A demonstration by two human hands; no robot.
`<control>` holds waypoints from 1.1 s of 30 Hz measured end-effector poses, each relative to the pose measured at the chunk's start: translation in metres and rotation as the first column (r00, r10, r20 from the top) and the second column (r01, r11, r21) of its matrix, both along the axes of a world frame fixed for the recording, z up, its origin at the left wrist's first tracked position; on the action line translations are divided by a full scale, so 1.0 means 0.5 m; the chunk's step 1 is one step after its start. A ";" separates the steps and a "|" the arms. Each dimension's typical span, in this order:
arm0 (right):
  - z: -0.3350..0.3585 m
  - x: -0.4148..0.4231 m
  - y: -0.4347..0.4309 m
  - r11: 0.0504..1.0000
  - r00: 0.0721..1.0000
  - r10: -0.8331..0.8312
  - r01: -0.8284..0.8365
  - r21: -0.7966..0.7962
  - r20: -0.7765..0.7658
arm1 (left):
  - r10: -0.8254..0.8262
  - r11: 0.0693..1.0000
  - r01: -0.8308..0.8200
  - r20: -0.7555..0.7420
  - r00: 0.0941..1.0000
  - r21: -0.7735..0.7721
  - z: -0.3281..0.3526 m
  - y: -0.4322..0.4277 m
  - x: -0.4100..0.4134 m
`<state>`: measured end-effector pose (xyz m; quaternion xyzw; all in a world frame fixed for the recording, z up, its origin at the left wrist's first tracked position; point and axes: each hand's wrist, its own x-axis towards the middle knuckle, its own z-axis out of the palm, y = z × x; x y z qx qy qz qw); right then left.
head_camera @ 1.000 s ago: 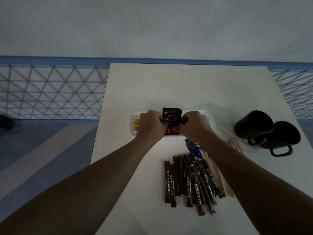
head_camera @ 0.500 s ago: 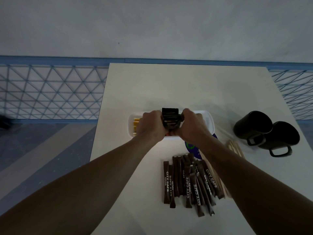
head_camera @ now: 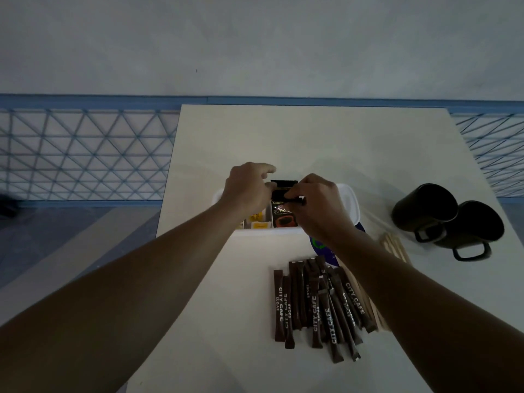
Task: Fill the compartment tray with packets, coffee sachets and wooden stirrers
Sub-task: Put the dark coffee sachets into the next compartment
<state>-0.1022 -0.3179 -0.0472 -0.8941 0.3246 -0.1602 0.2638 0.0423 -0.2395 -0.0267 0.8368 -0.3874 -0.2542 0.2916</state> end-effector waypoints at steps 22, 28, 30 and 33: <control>0.003 0.018 -0.002 0.996 0.973 0.090 -0.082 0.046 -0.215 | 0.076 0.997 -0.076 -0.018 0.997 -0.028 -0.020 -0.017 -0.013; 0.026 0.003 -0.017 1.000 0.999 -0.006 0.007 0.015 -0.049 | -0.013 1.000 0.012 -0.055 0.998 -0.005 -0.006 -0.011 -0.003; 0.033 0.003 -0.023 0.999 0.998 -0.030 0.031 0.025 -0.060 | -0.024 1.000 0.025 -0.063 0.998 0.011 -0.004 -0.008 -0.005; 0.026 0.008 -0.026 0.999 0.996 -0.027 0.031 0.038 -0.087 | -0.029 0.999 0.030 -0.036 0.999 0.022 -0.014 -0.005 -0.007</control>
